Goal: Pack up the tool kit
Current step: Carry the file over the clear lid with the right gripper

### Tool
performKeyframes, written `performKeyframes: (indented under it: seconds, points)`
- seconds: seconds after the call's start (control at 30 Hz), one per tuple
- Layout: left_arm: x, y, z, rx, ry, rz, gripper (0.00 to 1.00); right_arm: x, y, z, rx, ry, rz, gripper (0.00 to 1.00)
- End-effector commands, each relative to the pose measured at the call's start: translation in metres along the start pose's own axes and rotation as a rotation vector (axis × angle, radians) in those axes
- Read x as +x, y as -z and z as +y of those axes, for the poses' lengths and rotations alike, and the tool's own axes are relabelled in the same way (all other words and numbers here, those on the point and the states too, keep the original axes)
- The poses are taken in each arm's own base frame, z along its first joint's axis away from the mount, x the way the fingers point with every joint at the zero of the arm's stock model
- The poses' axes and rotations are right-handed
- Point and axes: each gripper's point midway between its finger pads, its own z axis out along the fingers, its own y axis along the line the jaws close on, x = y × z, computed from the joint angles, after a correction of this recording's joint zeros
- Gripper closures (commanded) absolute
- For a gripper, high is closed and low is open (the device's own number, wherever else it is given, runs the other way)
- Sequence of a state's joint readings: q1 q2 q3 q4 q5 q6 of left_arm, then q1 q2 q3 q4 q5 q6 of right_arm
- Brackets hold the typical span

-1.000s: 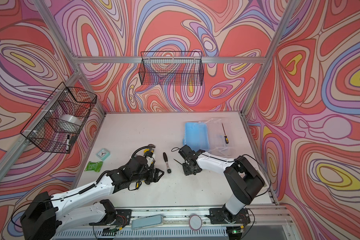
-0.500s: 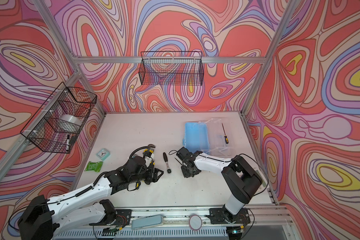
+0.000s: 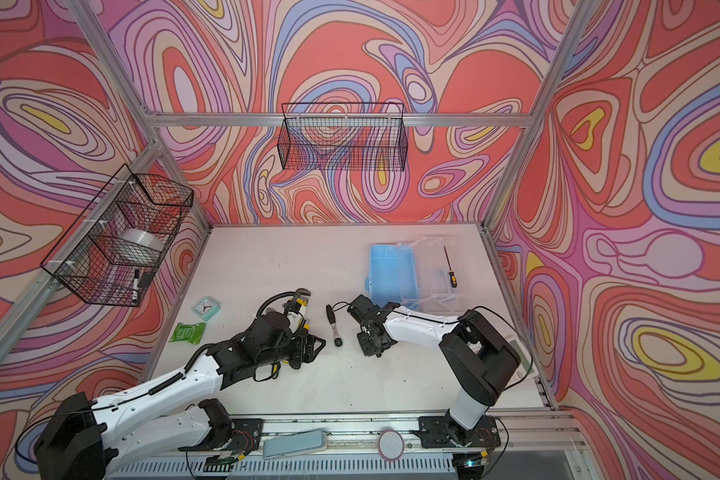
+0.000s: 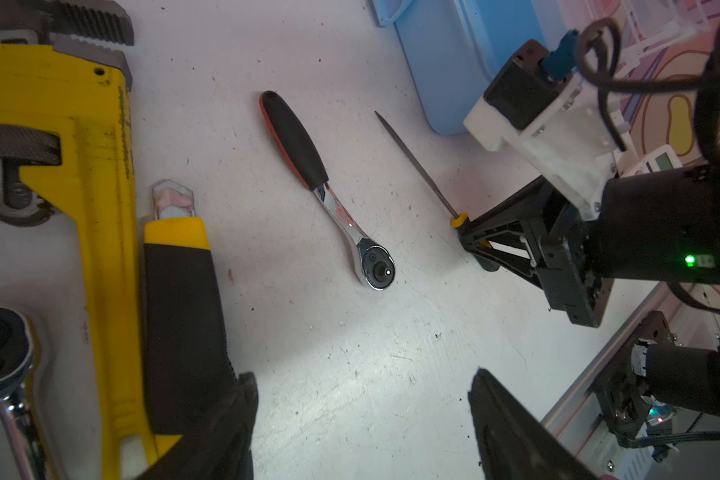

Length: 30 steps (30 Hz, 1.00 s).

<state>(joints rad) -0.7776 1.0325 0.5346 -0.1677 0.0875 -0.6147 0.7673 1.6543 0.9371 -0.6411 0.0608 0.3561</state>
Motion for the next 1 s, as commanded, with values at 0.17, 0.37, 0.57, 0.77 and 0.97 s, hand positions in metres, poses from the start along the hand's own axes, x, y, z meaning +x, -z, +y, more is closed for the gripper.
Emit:
performKeyframes:
  seconds: [0.17,0.37,0.57,0.77,0.97]
  points:
    - [0.002,0.002,0.016,-0.081,-0.014,0.014,0.19,-0.05,0.076,0.009,-0.093,-0.006,-0.261,0.98]
    - [0.003,0.003,0.025,-0.139,-0.03,0.025,0.15,-0.08,0.14,-0.063,-0.039,-0.11,-0.428,0.98]
    - [0.002,0.001,0.024,-0.136,-0.029,0.023,0.1,-0.096,0.18,-0.167,0.113,-0.239,-0.528,0.98]
    - [0.005,-0.002,0.026,-0.141,-0.034,0.04,0.09,-0.099,0.181,-0.241,0.278,-0.311,-0.494,0.98]
    - [0.007,-0.003,0.027,-0.148,-0.037,0.046,0.08,-0.102,0.177,-0.277,0.364,-0.341,-0.448,0.98]
